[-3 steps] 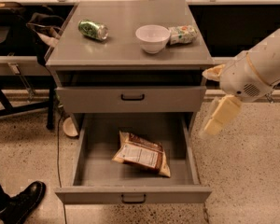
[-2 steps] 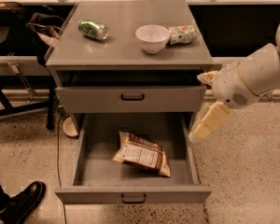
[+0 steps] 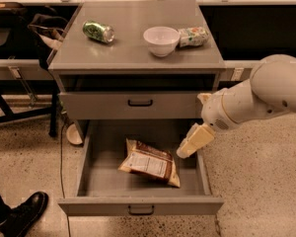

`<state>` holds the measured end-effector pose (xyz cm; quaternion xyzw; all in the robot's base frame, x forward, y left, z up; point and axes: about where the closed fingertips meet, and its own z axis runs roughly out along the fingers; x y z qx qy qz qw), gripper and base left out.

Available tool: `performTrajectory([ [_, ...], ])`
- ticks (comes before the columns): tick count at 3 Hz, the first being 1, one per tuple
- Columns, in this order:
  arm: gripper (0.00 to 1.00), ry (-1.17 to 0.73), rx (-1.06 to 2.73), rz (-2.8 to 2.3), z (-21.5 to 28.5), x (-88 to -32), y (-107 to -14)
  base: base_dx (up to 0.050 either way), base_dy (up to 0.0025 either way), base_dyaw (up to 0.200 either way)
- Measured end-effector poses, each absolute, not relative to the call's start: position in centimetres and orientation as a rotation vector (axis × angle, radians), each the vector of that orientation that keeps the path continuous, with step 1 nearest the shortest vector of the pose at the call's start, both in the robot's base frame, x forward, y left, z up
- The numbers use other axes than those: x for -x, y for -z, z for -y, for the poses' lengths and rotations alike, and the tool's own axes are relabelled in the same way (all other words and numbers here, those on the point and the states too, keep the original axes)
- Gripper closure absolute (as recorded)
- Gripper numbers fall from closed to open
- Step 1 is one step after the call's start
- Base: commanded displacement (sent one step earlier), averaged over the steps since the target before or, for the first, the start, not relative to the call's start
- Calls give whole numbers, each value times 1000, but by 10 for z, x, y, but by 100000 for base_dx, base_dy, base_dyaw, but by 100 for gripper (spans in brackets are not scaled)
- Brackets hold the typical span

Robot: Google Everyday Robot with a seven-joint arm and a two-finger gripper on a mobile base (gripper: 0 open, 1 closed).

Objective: Pick brown chip bag from middle drawer and place on counter

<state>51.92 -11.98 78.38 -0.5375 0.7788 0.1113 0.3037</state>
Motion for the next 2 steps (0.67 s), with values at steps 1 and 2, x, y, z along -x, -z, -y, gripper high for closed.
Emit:
performTrajectory([
  [1,0,-292,1421,-2064,120,-520,-784,0,0,0],
  [2,0,-248,1391,-2051,120,-518,-783,0,0,0],
])
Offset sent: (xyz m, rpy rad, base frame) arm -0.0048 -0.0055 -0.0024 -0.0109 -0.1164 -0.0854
